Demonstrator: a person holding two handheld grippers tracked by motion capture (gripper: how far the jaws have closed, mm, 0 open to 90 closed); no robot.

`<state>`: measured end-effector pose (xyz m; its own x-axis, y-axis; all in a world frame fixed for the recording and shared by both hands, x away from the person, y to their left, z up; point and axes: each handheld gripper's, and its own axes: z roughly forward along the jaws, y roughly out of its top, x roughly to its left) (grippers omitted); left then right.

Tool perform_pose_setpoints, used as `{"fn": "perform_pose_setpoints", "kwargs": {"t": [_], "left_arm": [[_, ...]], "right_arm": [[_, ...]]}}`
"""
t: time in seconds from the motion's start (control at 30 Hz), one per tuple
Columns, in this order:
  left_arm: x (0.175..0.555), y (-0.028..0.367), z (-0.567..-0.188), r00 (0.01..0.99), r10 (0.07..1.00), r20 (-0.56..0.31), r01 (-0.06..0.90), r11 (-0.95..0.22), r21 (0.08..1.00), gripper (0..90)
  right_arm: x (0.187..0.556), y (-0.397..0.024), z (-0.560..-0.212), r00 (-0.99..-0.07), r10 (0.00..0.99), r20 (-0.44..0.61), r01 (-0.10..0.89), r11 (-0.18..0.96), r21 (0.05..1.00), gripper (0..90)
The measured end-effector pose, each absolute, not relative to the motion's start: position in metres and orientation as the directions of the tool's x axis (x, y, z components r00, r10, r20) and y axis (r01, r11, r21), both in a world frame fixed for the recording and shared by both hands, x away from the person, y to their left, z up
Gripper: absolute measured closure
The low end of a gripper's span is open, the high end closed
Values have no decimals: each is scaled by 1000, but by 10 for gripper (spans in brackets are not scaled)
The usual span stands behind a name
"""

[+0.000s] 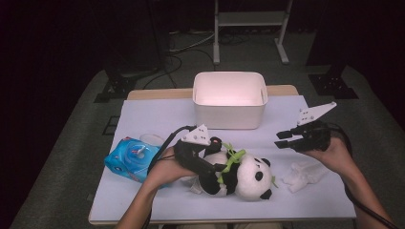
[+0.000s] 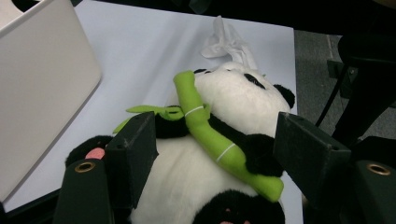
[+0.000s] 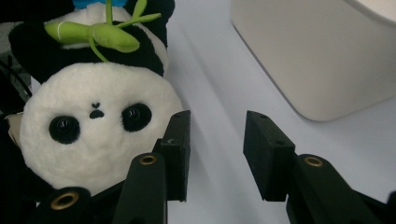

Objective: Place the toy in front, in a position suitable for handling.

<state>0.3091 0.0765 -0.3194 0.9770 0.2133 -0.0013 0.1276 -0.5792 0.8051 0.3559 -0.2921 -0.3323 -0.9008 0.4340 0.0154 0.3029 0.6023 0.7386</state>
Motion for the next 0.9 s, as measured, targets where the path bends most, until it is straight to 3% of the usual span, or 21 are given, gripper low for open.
{"fn": "perform_pose_setpoints", "kwargs": {"t": [0.9], "left_arm": [[305, 110, -326, 963, 270, 14, 154, -590, 793, 264]], "right_arm": [[387, -257, -318, -930, 366, -8, 245, 639, 729, 555]]}}
